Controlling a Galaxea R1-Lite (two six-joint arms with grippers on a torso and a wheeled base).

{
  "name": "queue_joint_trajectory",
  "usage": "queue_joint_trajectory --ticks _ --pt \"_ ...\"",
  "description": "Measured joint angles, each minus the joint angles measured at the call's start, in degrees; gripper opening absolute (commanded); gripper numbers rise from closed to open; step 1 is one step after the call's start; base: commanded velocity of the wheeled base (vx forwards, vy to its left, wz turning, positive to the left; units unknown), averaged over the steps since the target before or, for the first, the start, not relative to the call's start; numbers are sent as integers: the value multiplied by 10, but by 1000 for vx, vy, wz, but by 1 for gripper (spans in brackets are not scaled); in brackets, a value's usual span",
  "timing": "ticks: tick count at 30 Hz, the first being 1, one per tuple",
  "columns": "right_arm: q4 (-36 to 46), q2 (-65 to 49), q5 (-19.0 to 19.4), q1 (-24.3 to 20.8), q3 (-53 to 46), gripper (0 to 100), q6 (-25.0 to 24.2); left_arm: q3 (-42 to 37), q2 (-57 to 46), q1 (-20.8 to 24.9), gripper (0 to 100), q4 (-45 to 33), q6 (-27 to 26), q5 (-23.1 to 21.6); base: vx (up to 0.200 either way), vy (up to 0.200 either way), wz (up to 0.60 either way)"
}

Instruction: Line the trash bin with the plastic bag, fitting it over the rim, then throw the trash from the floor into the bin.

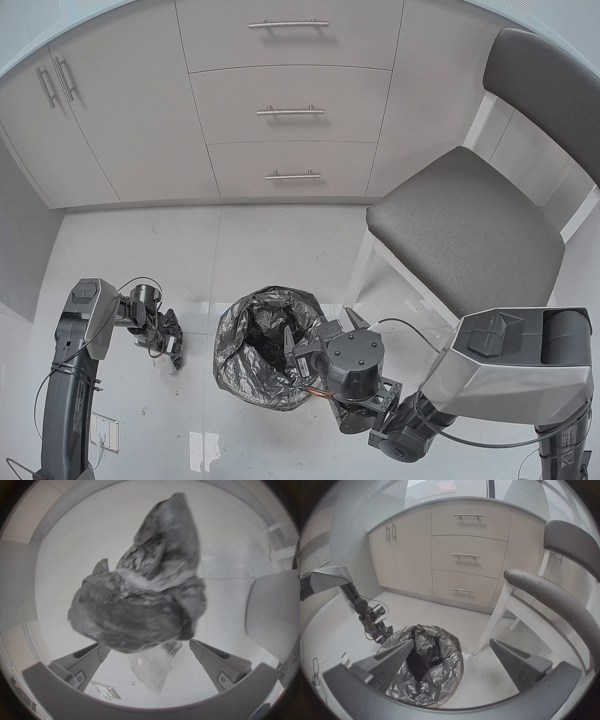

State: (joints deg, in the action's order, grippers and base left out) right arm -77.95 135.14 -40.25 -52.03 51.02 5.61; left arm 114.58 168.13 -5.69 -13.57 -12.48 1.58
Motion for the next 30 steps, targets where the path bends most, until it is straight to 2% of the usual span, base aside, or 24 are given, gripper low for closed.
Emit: queue_joint_trajectory --ticks 19,20,30 --pt "-6 4 -3 1 6 100 0 0 32 -19 100 15 -1 -2 0 0 0" --pt "-7 4 -3 1 7 100 0 0 33 -19 0 15 -1 -2 0 0 0" --pt "-9 10 -12 1 10 100 0 0 44 -18 0 15 0 -2 0 0 0"
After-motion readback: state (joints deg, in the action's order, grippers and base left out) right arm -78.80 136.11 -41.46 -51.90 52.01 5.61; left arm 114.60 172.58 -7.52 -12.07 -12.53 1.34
